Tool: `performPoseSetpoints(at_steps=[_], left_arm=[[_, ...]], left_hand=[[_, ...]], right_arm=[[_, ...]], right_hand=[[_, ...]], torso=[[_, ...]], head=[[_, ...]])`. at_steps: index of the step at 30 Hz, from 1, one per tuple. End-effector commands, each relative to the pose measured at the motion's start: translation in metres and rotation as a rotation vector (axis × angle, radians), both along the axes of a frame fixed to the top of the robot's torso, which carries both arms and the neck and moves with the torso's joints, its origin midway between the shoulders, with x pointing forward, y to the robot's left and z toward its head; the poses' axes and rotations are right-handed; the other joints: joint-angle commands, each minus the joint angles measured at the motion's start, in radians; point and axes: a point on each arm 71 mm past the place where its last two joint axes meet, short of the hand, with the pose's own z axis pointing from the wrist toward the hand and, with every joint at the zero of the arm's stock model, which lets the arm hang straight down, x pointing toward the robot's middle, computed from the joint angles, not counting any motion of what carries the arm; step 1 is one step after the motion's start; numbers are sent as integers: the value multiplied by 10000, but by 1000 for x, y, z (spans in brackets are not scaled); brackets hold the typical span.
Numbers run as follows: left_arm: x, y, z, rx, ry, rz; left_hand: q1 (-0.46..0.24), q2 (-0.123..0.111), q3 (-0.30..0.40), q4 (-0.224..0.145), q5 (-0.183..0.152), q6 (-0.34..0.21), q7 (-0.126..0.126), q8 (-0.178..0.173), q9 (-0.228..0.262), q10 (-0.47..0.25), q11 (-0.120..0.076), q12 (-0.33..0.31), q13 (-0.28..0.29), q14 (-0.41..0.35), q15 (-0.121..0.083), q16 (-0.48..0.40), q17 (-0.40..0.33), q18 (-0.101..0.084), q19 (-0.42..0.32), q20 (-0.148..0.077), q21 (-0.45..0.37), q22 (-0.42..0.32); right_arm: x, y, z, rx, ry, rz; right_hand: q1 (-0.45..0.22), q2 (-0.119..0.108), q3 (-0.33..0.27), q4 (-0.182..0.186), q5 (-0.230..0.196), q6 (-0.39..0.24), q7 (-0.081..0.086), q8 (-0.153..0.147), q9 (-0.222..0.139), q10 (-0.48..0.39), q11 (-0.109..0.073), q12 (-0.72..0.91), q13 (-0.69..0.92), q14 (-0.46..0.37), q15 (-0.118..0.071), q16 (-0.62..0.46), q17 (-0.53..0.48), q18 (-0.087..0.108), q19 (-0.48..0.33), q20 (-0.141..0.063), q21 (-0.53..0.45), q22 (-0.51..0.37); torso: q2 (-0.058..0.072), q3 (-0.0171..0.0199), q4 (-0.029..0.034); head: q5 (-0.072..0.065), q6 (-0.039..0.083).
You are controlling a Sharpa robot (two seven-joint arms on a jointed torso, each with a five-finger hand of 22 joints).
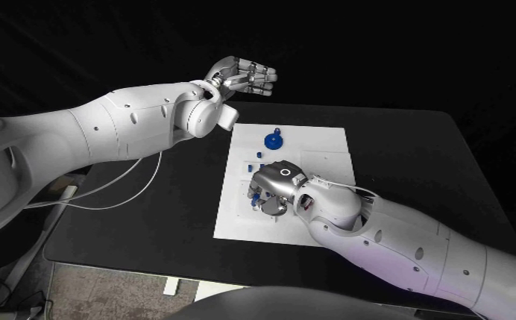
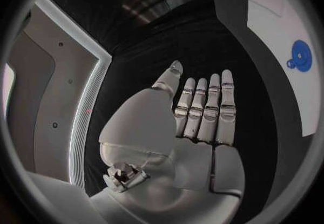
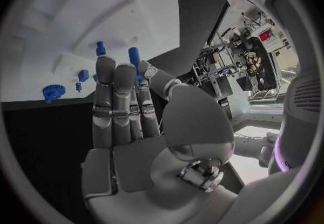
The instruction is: Assemble the parts on the task board
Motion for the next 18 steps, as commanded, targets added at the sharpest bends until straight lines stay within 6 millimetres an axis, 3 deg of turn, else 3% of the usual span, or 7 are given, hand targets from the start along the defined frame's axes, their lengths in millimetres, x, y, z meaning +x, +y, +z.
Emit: performPoseSetpoints(at_steps=[1, 9, 18], left_arm=[[0, -3, 1, -108, -118, -182], [0, -3, 1, -109, -111, -195], [0, -3, 1, -102, -94, -191]], left_hand=[[-14, 86, -25, -21, -43, -27, 47, 23, 13, 25, 13, 36, -8, -76, -18, -45, -13, 27, 9, 5, 19, -13], [-47, 90, -39, -20, -46, -97, 67, 21, 12, 25, 20, 36, -8, -78, -16, -45, -13, 28, 12, 6, 20, -13], [-47, 97, -36, -25, -47, -86, 58, 26, 16, 34, 17, 37, -8, -70, -20, -44, -12, 29, 12, 5, 20, -13]], right_arm=[[-1, 0, -3, -217, 9, 75], [-4, 0, -9, -323, 109, 115], [-5, -1, -12, -396, 137, 98]], right_hand=[[72, -30, 44, -7, 64, 88, -12, 37, 10, 346, -291, 43, 10, 30, -61, -50, 9, 205, 314, -56, -51, 12], [71, -26, 52, -9, 66, 83, -12, 36, 9, 344, -290, 43, 10, 30, -60, -53, 8, 205, 315, -57, -57, 17], [60, -41, 107, -15, 66, 81, -13, 36, 11, 348, -289, 44, 11, 30, -61, -53, 5, 213, 321, -55, -65, 29]], torso=[[3, -3, 5], [-7, -3, 4], [-1, 3, 26]], head=[[-13, -4], [-7, 88], [-26, 48]])
